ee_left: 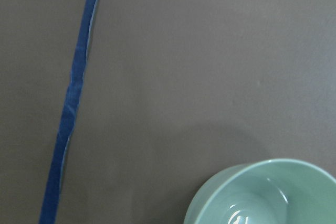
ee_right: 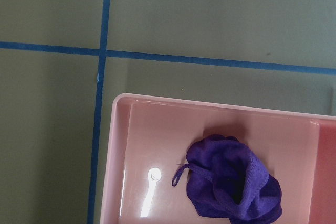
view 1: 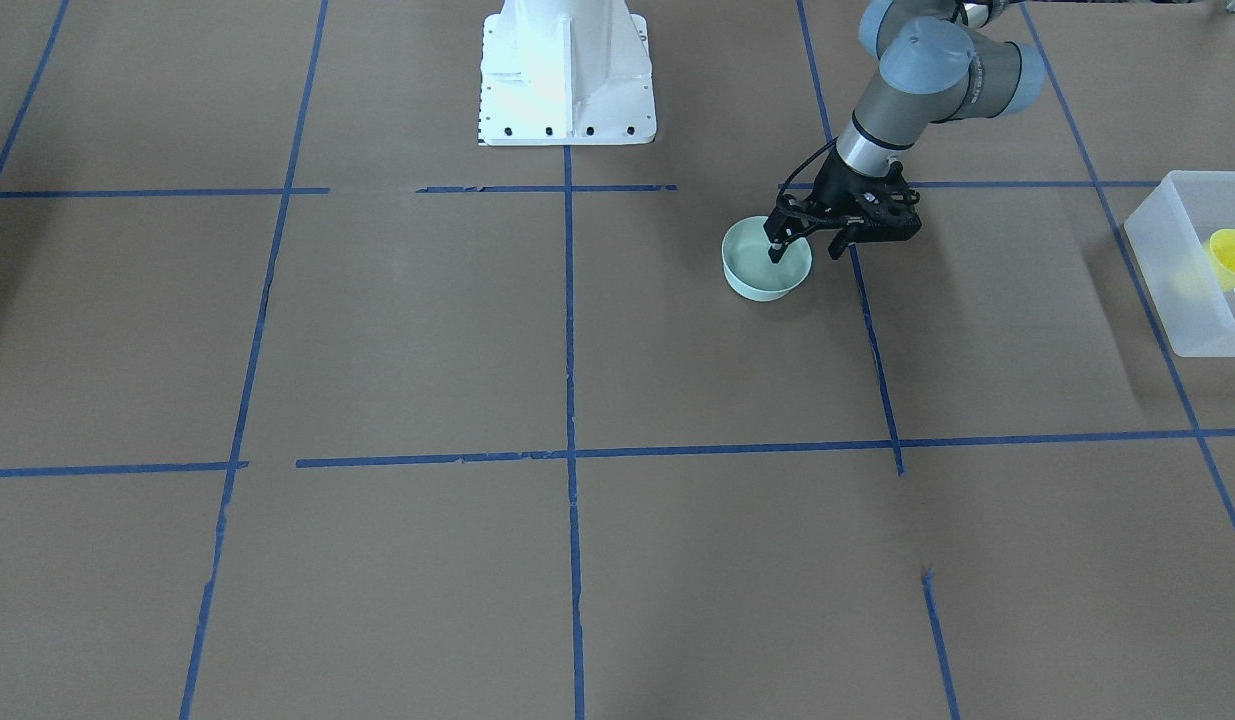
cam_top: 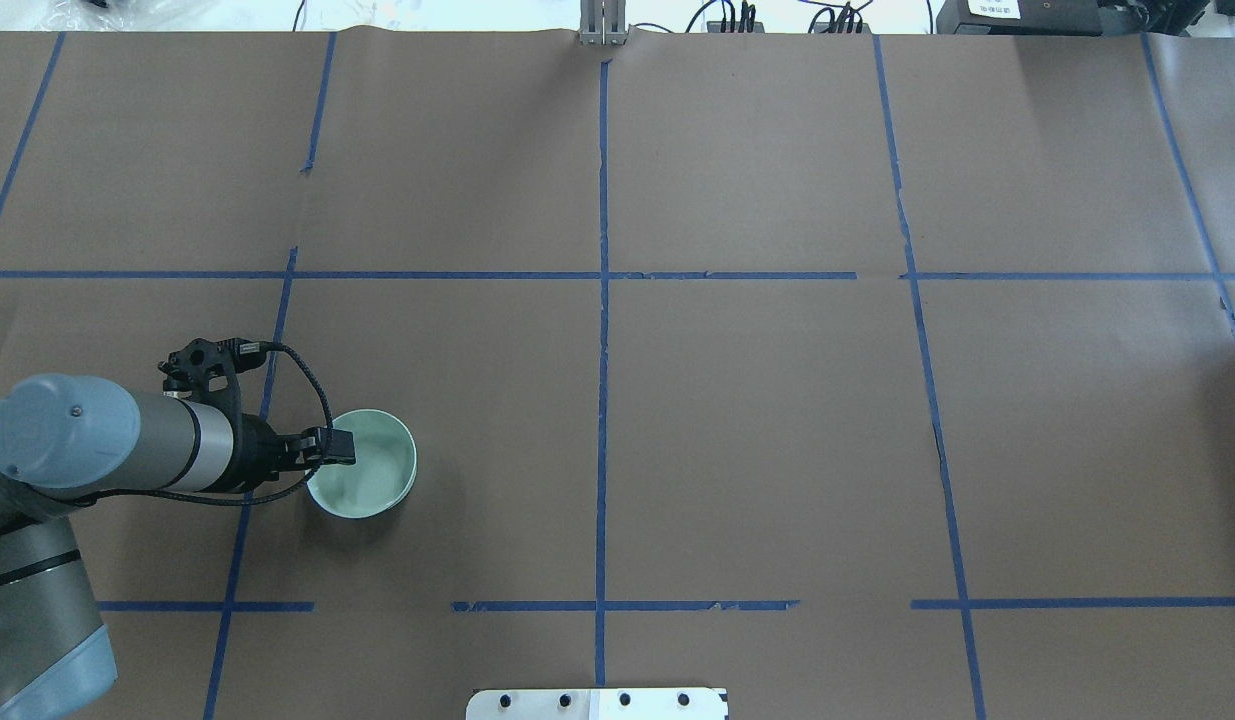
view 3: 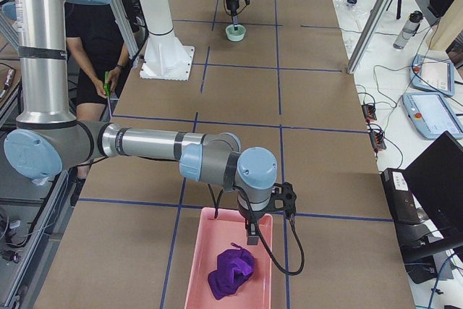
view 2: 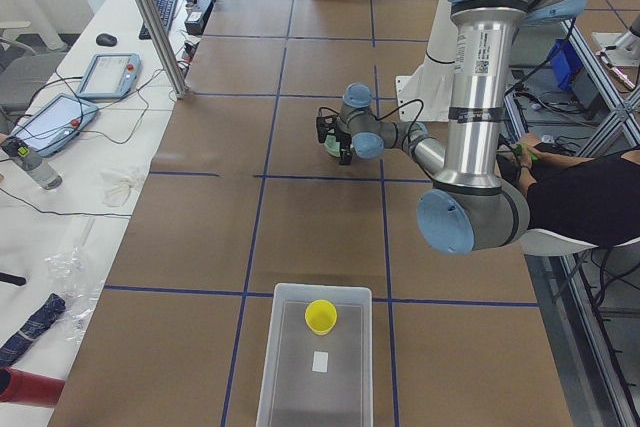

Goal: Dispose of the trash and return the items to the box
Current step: 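Reach the left gripper to the pale green bowl and grasp its rim, then lift the pale green bowl and carry it off the table with the left gripper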

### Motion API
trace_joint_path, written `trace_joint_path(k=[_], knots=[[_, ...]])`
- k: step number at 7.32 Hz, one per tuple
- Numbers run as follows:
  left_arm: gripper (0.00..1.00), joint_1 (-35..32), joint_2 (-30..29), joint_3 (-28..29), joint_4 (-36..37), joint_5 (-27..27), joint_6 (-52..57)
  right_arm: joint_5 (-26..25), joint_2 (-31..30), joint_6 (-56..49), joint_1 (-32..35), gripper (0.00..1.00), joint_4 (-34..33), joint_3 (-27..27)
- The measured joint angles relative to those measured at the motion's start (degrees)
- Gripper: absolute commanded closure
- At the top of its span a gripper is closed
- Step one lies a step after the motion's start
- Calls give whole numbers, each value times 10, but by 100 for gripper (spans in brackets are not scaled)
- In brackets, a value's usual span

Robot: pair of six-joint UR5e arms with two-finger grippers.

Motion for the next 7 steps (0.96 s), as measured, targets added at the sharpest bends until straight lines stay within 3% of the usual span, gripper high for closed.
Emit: trace_joint_path(k=[5,7], knots=[[100,2,-52,-28,118,3,-13,0,3,24,-11,0,1,31],[100,-27,-60,-92,187,-23,-14,2,3,30,-17,0,1,43]])
